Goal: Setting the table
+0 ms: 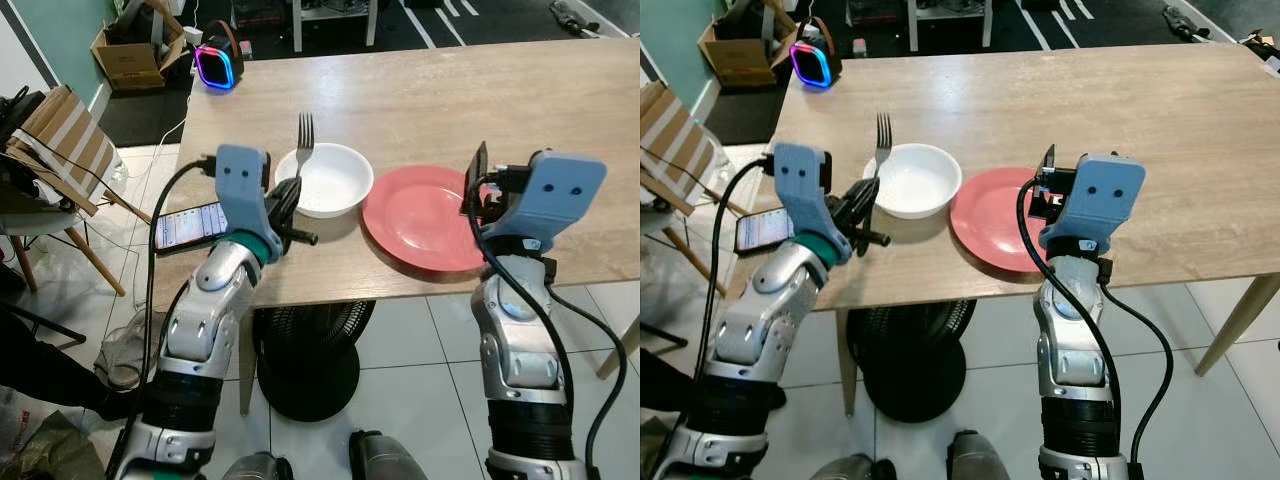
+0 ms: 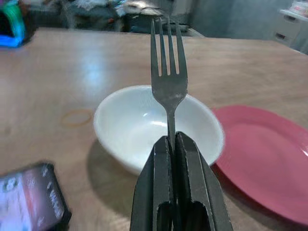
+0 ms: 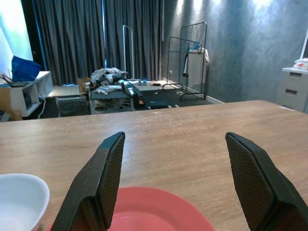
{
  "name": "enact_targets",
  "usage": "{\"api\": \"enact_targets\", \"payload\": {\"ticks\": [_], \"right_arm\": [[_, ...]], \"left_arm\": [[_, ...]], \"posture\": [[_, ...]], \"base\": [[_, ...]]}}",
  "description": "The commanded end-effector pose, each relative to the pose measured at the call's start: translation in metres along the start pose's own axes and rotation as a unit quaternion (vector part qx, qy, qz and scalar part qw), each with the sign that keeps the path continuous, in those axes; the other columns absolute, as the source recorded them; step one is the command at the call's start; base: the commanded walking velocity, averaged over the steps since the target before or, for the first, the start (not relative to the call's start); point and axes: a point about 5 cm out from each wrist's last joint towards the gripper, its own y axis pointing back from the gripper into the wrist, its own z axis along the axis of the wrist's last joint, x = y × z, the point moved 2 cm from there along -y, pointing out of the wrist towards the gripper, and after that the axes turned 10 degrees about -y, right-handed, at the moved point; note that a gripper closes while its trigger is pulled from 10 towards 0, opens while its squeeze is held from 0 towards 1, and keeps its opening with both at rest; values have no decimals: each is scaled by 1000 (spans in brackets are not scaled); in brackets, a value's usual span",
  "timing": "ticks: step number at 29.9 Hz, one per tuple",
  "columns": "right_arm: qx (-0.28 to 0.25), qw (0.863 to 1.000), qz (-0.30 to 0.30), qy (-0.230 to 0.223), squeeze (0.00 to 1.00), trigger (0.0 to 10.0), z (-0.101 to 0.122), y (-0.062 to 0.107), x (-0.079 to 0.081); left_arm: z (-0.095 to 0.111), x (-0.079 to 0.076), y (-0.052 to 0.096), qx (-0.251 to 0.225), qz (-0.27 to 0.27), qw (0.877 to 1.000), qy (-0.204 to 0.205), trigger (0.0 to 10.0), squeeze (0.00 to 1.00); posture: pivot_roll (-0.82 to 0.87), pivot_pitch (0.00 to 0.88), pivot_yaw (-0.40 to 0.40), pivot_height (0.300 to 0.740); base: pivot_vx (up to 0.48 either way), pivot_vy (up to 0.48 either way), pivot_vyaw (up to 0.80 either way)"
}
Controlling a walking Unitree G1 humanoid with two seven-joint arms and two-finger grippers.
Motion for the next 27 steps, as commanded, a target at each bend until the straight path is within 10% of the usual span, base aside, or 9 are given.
{"api": "enact_targets", "payload": {"ticks": [1,14,27], "right_arm": [[6,1000,19,-12,0,10000,-4,3,7],[15,999,40,-18,0,10000,-7,3,12],[17,999,44,-19,0,10000,-8,4,13]], "left_arm": [[-16,15,3,38,54,997,39,10000,0],[-13,47,-4,51,132,982,128,10000,0],[-40,24,-7,130,89,975,156,10000,0]], "posture": [[-102,3,97,740],[-98,0,84,740],[-109,0,88,740]], "base": [[0,0,0],[0,0,0],[0,0,0]]}}
